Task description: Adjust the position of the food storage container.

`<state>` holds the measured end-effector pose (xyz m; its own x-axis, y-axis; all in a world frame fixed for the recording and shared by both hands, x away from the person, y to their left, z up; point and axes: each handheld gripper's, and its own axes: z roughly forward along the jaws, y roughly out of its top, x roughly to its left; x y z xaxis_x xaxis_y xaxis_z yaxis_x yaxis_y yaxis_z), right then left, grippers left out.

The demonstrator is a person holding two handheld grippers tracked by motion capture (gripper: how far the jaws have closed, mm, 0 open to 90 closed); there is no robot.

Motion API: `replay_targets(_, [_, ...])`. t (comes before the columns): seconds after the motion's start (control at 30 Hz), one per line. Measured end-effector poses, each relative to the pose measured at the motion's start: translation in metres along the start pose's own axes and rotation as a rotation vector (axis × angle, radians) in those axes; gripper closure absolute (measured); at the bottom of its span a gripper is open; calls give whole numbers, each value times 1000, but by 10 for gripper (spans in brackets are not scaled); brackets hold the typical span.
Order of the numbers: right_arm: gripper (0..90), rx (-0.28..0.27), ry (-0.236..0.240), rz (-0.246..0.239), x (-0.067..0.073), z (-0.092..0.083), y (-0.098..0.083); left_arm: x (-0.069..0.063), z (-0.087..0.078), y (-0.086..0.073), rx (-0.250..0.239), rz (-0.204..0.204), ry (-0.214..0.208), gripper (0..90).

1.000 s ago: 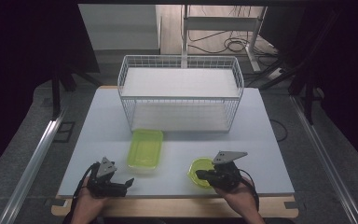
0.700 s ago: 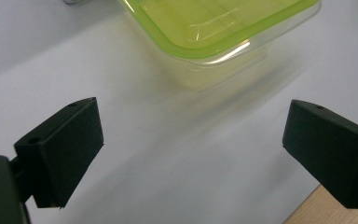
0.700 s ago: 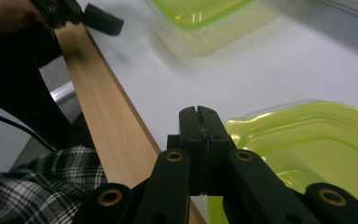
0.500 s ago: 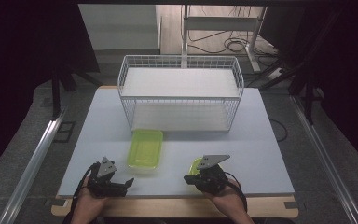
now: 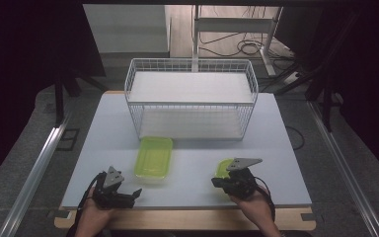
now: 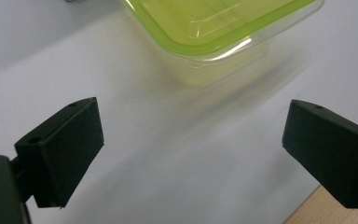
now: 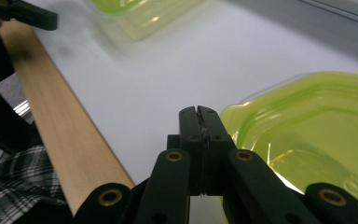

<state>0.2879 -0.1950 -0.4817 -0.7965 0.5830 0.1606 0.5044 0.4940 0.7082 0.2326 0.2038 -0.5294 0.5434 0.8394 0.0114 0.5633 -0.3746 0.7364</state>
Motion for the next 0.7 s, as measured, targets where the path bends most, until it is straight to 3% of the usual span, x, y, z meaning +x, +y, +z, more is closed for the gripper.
replay_targets(0.7, [889,-56,-140,133,-60,-36,-19,-2,2,0,25,11,-1,45])
